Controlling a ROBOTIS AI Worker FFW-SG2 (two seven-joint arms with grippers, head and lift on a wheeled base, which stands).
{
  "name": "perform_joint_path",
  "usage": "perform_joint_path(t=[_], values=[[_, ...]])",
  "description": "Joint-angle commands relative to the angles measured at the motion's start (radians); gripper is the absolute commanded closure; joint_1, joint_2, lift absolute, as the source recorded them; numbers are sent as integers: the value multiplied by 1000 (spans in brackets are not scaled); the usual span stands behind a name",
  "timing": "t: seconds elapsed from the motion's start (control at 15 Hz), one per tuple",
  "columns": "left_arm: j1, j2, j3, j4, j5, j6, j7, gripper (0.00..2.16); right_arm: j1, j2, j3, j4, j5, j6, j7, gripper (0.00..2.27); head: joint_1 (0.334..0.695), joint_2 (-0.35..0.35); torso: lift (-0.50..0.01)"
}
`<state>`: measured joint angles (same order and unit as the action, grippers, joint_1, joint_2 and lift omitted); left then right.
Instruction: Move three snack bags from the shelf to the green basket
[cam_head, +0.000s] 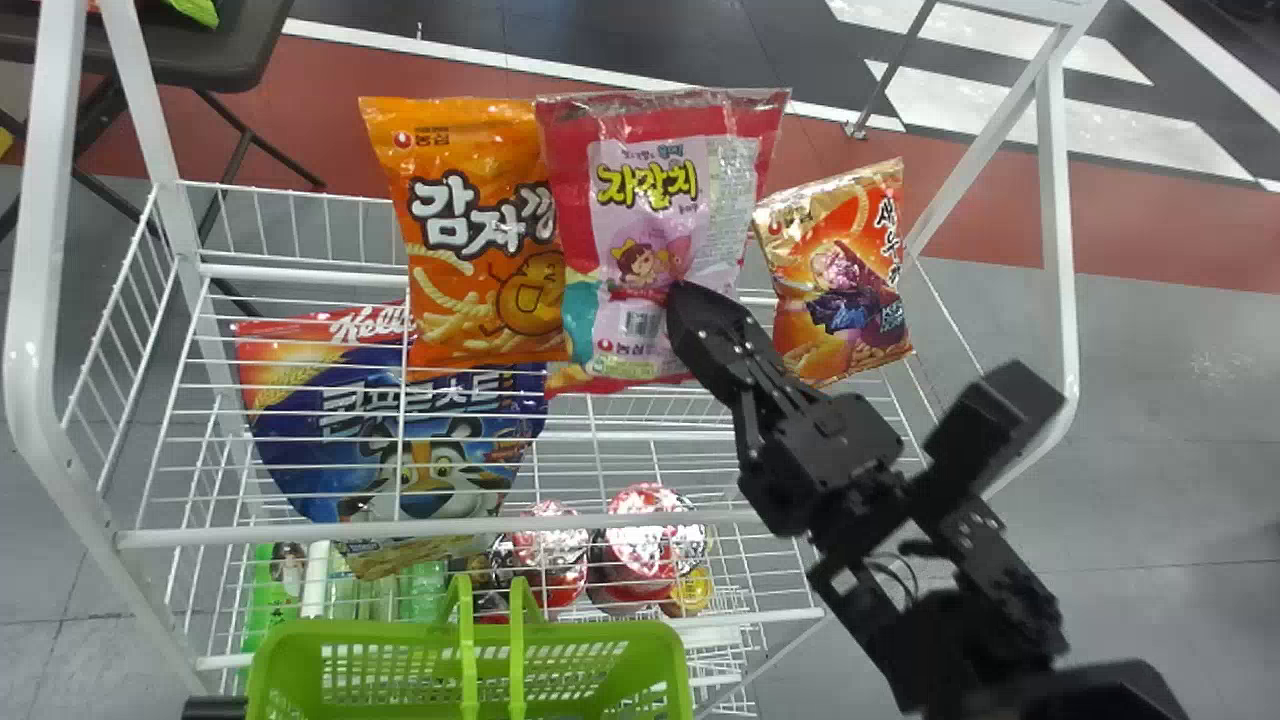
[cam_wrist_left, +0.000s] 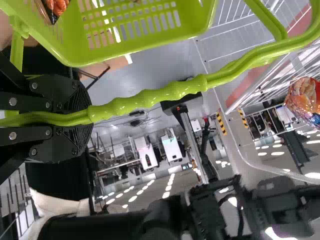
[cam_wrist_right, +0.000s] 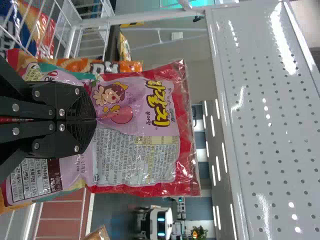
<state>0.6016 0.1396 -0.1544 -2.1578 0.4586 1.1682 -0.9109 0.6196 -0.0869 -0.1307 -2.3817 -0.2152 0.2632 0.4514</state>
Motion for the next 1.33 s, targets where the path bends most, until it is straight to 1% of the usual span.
perform_joint_path(t=[0.0,0.07,0.2,0.33,0.53,0.93,1.0,1.27], values=[[-3,0,6,3,0,0,1,1750,89,-1,-61,-91,-62,144,46,2246,695,-350,-48],[-6,-2,7,1,0,0,3,1750,123,-1,-83,-113,-81,172,67,2246,695,-350,-48],[-14,-6,7,3,-1,0,7,1750,170,2,-141,-134,-151,261,125,2246,695,-350,-48],[-17,-11,12,4,-5,0,9,1750,190,16,-191,-136,-210,368,179,2246,695,-350,-48],[-19,-14,26,9,-8,-6,15,1750,203,24,-218,-137,-216,531,204,2246,695,-350,-48],[-16,-14,27,19,-8,-28,17,1750,203,22,-228,-128,-207,853,263,2246,695,-350,-48],[-16,-14,27,21,-8,-28,15,1750,203,22,-225,-105,-207,874,274,2246,695,-350,-48],[-16,-11,27,26,-5,-34,10,1750,196,22,-199,9,-190,874,276,2246,695,-350,-48]])
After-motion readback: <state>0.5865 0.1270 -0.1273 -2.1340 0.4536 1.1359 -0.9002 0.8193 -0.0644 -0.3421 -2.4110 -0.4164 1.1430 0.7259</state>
